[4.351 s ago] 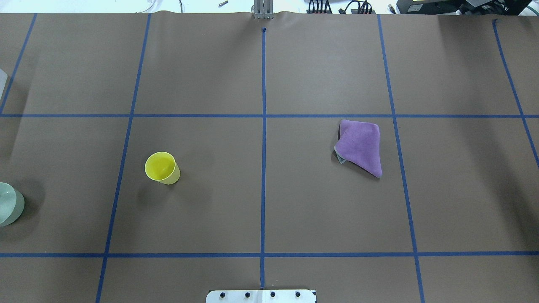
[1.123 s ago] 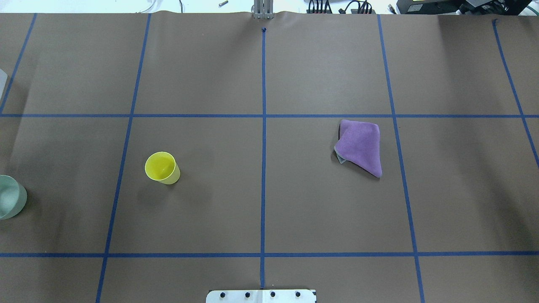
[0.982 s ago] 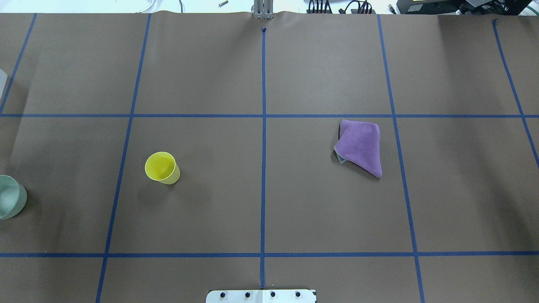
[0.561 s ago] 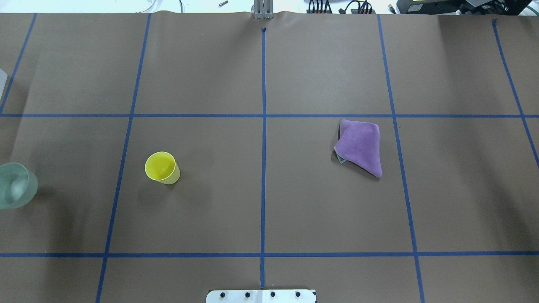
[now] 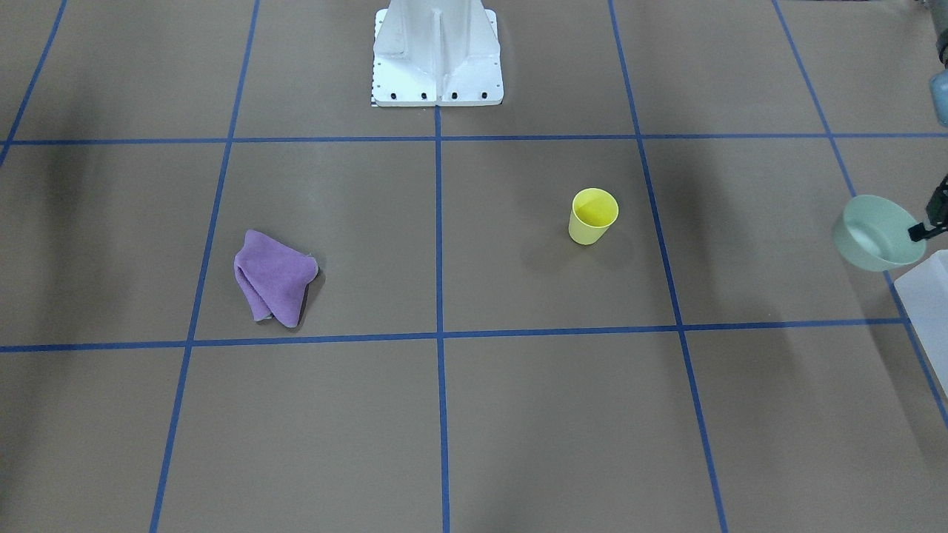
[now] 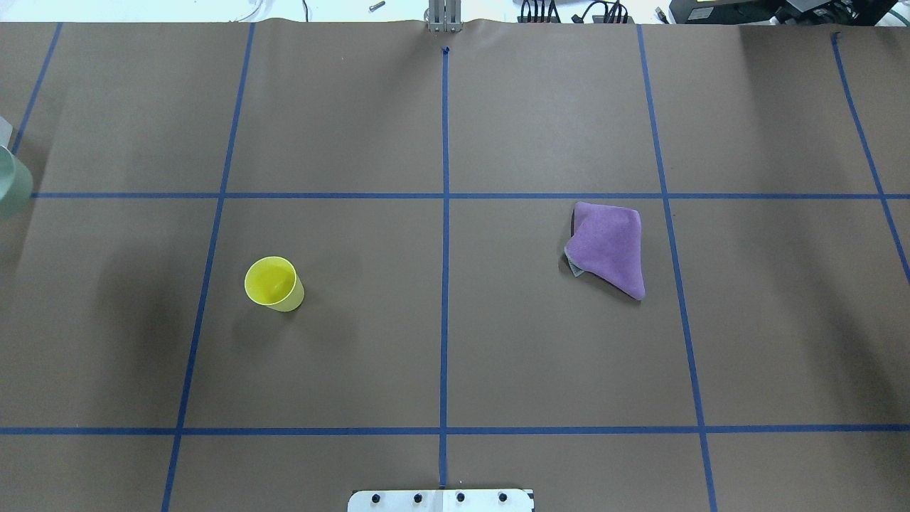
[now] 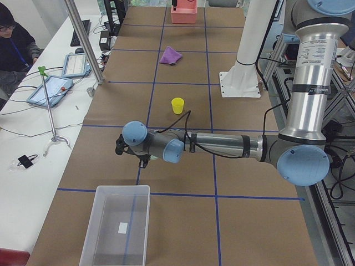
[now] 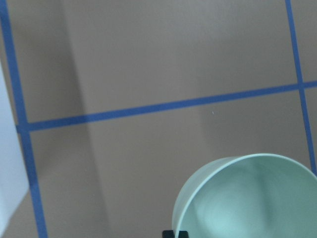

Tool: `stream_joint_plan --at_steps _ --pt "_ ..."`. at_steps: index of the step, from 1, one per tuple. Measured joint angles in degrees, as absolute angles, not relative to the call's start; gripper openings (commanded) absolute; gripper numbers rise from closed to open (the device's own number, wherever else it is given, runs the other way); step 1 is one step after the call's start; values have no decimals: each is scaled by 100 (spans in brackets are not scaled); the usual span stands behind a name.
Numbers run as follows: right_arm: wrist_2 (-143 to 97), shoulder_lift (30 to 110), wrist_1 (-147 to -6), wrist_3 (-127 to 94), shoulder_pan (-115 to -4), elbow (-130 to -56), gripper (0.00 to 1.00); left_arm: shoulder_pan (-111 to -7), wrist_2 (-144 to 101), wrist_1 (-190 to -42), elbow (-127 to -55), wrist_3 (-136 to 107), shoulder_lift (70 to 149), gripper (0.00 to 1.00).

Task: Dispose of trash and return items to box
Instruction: 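Lower the green bowl into the clear box and open the left gripper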

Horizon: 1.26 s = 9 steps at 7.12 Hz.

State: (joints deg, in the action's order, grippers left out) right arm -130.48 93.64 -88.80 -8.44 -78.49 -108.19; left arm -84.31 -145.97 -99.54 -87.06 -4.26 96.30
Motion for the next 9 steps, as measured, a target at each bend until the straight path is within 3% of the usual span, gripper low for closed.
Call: stream_joint_plan --at_steps 1,3,6,8,9 --pt "-13040 9362 -8878 -844 -7829 -10802 100 -8811 -14316 -9276 -8320 479 10085 0" --pt "-13035 9361 -8877 -850 -7791 -10794 100 -9378 -13867 -8957 -6827 1761 10980 0" --pt "-13028 9355 -8871 -849 -7740 -10759 100 -9283 -13344 -11034 -4363 1497 11673 0" --pt "-13016 9339 -8868 -833 -7721 -10727 100 -8848 -12931 -11955 -3666 1059 11771 0" --pt "-12975 9325 -8868 -830 -7715 -10719 100 -8756 -12893 -12061 -3593 997 11757 29"
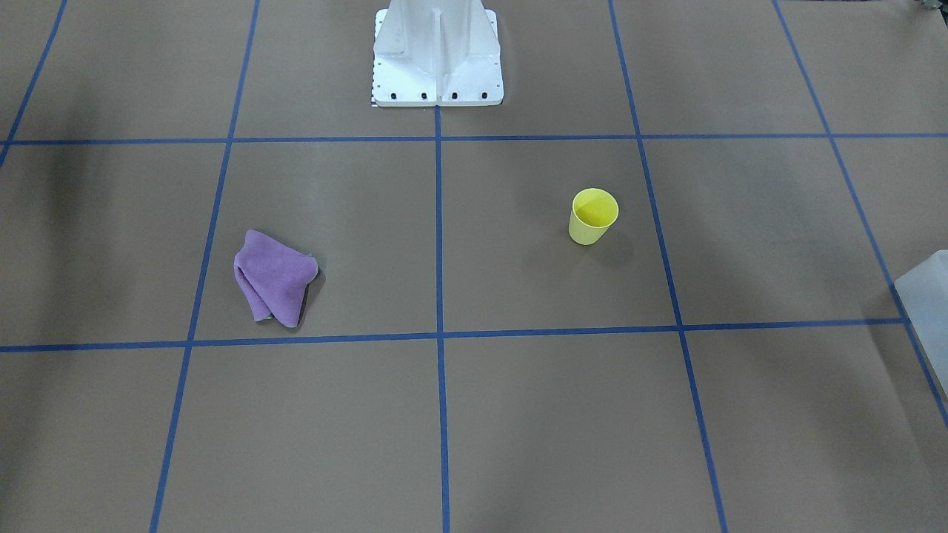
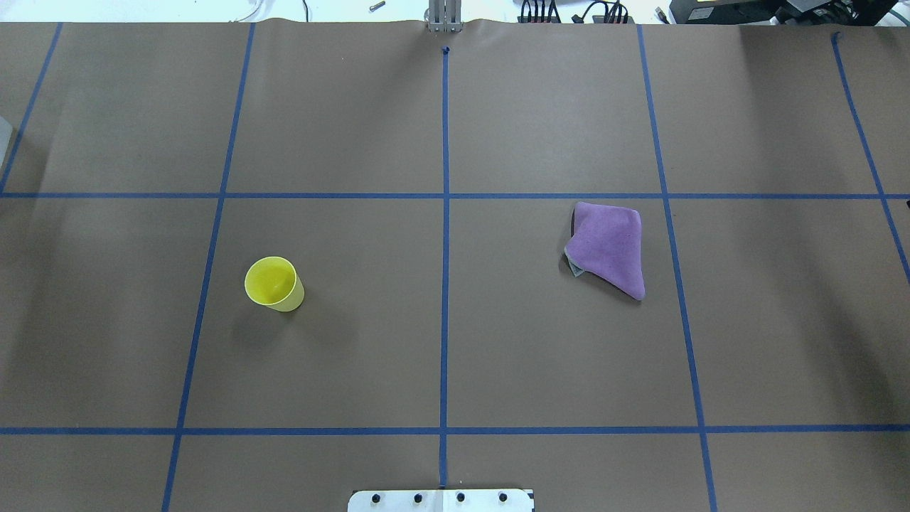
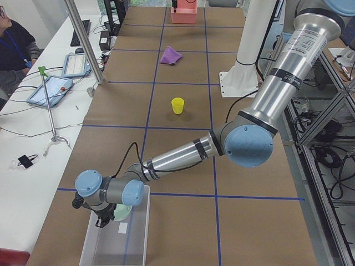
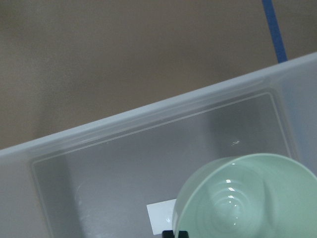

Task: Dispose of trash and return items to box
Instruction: 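Lower the green bowl into the clear box and open the left gripper, then move the left gripper over the yellow plastic cup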

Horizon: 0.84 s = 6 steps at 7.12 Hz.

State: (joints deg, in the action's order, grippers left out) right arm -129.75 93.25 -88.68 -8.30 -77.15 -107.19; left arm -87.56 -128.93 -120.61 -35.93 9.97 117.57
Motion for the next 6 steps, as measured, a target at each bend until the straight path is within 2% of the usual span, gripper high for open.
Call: stream_joint_plan --at_steps 1,2,4,5,6 --pt "-12929 9320 -8868 -836 -7712 -10718 100 -8706 -12893 -12098 -3572 979 11743 70" --pt "-12911 9318 -8868 -846 -7710 -10719 100 -8668 -12898 -12140 -3570 983 11735 99" --pt "-12905 9316 -8868 -854 -7708 -10731 100 -8677 -13018 -12394 -3680 1008 11674 99" --pt "-12912 9307 -8868 -863 -7708 -10736 100 -8792 -13354 -12277 -3900 1000 11678 99" --pt "-12926 9265 -8870 -881 -7708 -10737 100 -8960 -13731 -11758 -4429 943 11679 99"
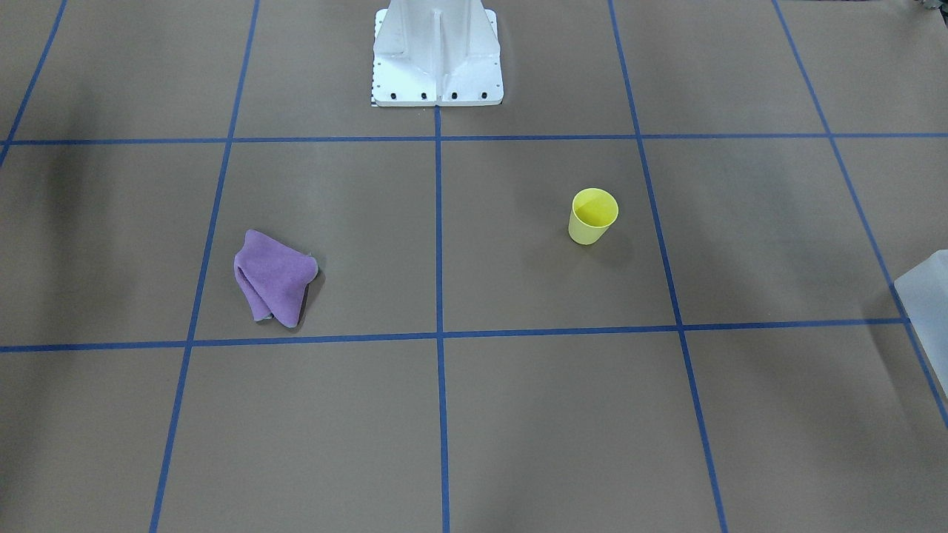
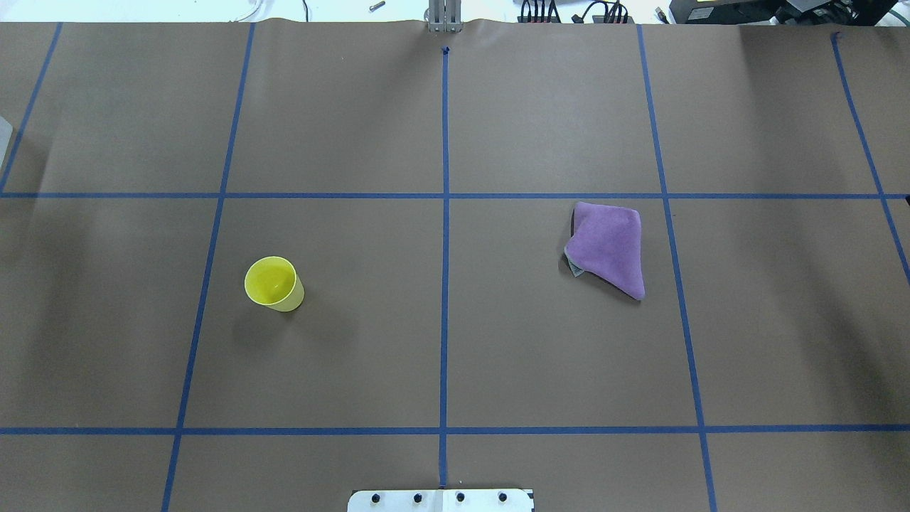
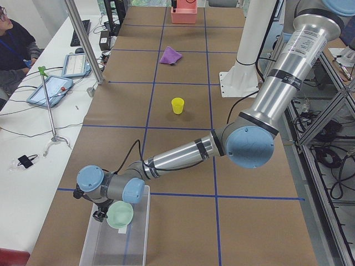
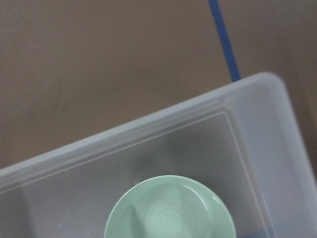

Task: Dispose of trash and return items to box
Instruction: 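Move the left gripper over the yellow plastic cup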

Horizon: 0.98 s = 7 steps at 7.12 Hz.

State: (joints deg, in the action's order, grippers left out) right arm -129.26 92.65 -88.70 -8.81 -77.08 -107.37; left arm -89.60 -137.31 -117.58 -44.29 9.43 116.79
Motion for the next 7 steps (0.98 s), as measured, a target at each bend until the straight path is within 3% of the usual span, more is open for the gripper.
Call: stream_joint_plan --at_steps 2,4,5,7 --pt "-12955 9032 -8893 -1021 -7688 -10728 100 -8975 -14011 -10305 -6683 87 11216 99" --pt "-12952 8892 -8876 -1233 -7562 -10724 100 -8137 -14043 -9778 -9030 -1627 10408 99" --pt "-12948 8875 -8871 -1279 -7525 -10745 100 -7571 -14043 -9737 -9824 -2289 10201 99" --pt "-12945 8869 -8868 -1306 -7509 -10766 100 -6450 -13920 -9724 -10707 -2763 10098 99"
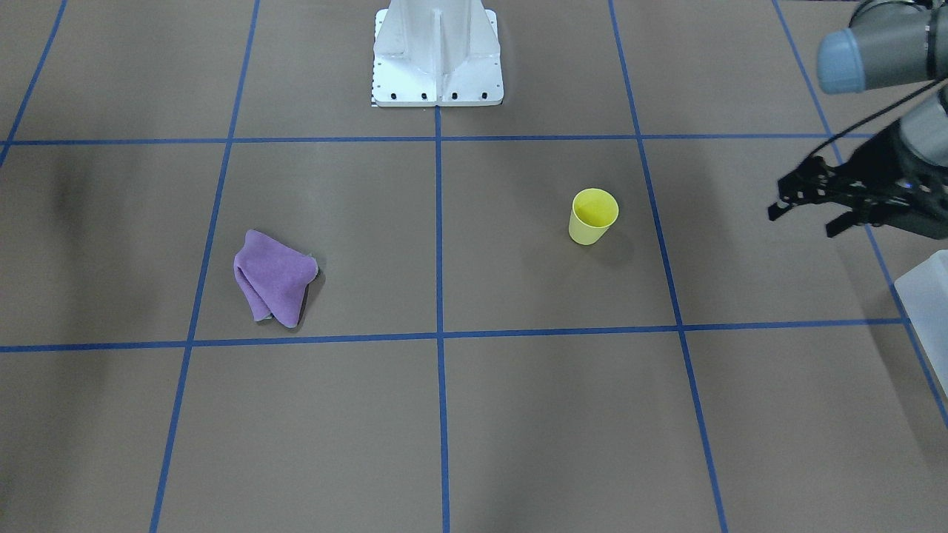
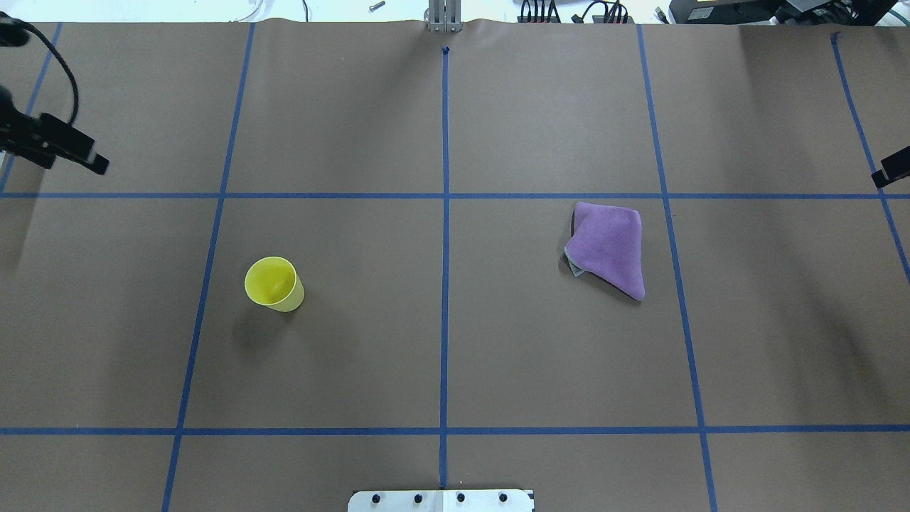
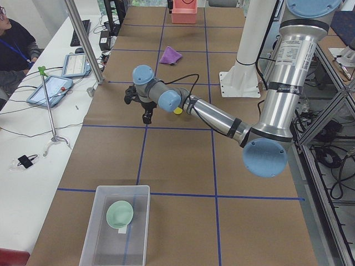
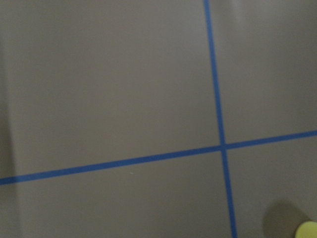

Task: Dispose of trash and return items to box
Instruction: 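Move the left gripper over the yellow plastic cup, then lower the left gripper and close it on the yellow cup's rim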

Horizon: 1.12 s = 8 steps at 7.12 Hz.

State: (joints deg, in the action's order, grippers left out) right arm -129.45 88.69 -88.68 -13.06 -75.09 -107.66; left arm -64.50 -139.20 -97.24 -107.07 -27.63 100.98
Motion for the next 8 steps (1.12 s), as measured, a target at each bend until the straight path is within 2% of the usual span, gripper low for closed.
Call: stream_joint_plan --at_steps 2,5,6,7,8 --pt "-12940 8876 -8870 -1309 -7506 -10735 100 -5670 -13548 -9728 -11023 -3071 10143 99" --pt "-12946 8884 -8877 -1310 -7506 -10683 100 -4880 -12824 -9747 -10983 -3634 10413 97" --pt "-12946 8881 -8877 -1310 -7506 -10670 100 -4784 -12754 -9757 -10901 -3672 10502 93" --pt "-12946 8878 -8877 -1309 -7506 -10665 100 -4688 -12727 -9785 -10808 -3685 10563 82" --pt "-12946 8878 -8877 -1310 -7506 -10660 100 -4611 -12718 -9872 -10670 -3691 10623 82"
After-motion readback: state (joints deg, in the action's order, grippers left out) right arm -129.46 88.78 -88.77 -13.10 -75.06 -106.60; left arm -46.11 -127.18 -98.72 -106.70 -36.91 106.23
